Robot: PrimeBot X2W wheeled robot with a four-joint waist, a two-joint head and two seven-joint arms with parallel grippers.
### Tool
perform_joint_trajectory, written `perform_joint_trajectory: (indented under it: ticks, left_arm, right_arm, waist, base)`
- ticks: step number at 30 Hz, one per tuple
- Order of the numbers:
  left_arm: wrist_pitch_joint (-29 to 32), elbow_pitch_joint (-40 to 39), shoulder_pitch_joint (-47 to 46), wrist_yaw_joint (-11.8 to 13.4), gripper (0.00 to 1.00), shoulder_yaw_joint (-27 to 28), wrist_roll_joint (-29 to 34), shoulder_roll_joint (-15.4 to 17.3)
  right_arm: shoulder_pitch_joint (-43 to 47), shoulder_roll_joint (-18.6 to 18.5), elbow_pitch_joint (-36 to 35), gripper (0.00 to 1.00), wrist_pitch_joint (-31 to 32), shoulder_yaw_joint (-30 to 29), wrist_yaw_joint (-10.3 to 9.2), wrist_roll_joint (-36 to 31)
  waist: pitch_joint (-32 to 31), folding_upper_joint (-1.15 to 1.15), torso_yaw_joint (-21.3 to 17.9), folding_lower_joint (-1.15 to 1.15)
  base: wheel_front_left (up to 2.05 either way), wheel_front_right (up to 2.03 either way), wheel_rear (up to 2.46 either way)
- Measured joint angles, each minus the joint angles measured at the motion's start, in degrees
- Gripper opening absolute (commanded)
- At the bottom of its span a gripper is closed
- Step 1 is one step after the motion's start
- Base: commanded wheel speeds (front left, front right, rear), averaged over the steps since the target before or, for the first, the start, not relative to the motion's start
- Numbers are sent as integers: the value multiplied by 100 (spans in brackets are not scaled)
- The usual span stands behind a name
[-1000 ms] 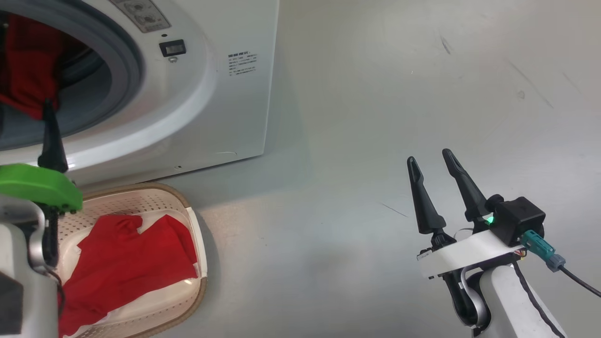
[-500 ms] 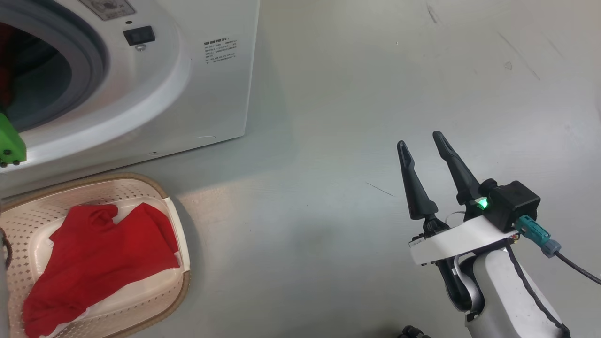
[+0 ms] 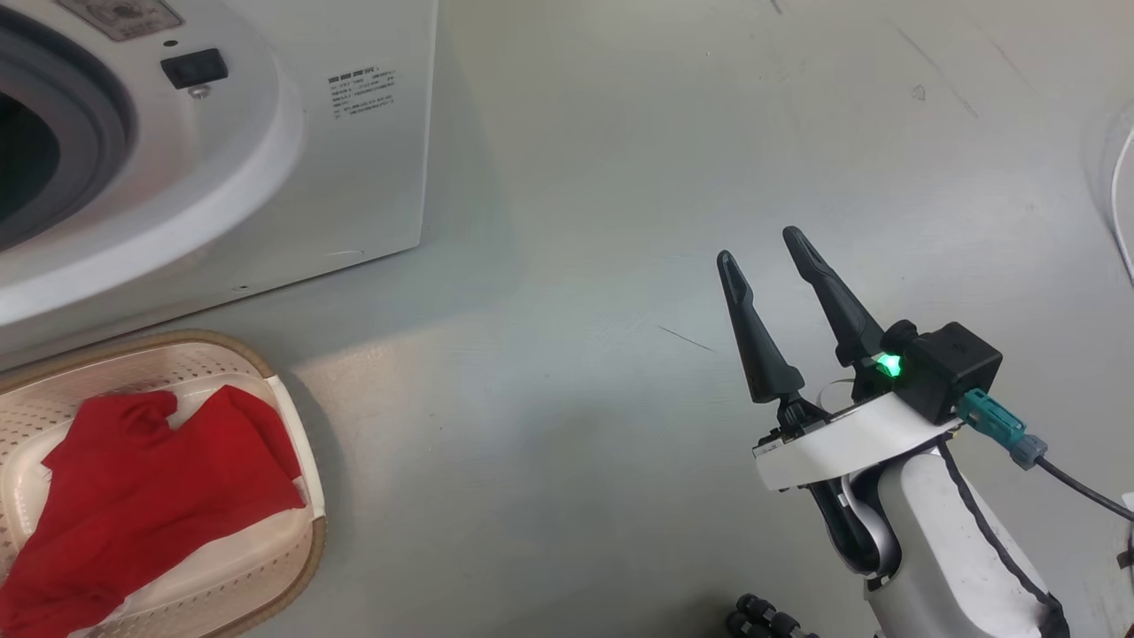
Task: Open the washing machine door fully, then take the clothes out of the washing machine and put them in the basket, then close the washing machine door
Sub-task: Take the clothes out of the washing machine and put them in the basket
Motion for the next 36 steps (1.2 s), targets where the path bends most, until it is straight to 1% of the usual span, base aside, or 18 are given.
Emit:
perform_joint_trajectory:
  ticks: [4,13,14,15,19,29,34,36]
  left_arm:
    - [27,194,-162,-9,100,-87,-9,-34]
    - [121,611,-425,-24,100,-98,24,-25]
    - [126,655,-457,-25,31,-94,21,-26]
    - [126,680,-483,-25,0,-93,20,-26]
    - [105,791,-577,-47,0,-104,20,-27]
    - [-398,1060,-605,-115,0,-194,20,-126]
    - [-773,1268,-580,-258,0,-240,19,-255]
    - [-1006,1384,-478,-357,0,-281,2,-380]
  right_arm:
    - [-7,10,-1,100,0,-12,0,0]
    - [-76,30,0,100,0,-10,0,0]
    - [-82,31,-1,100,0,-10,0,0]
    - [-82,32,0,100,0,-10,0,0]
    - [-82,37,1,100,-7,-23,0,0]
    - [-82,41,37,100,-8,-122,0,-3]
    - [-82,41,70,100,-8,-210,0,-54]
    - [-81,1,92,100,-8,-285,0,-69]
  waist:
    - [30,0,-44,0]
    - [62,0,-91,0]
    - [63,0,-95,0]
    - [63,0,-99,0]
    - [55,0,-103,0]
    - [-88,0,-9,0]
    - [-261,0,101,0]
    - [-393,0,210,0]
  base:
    - [0,0,0]
    - [0,0,0]
    - [0,0,0]
    - [0,0,0]
    - [0,0,0]
    - [0,0,0]
    - [0,0,0]
    - [0,0,0]
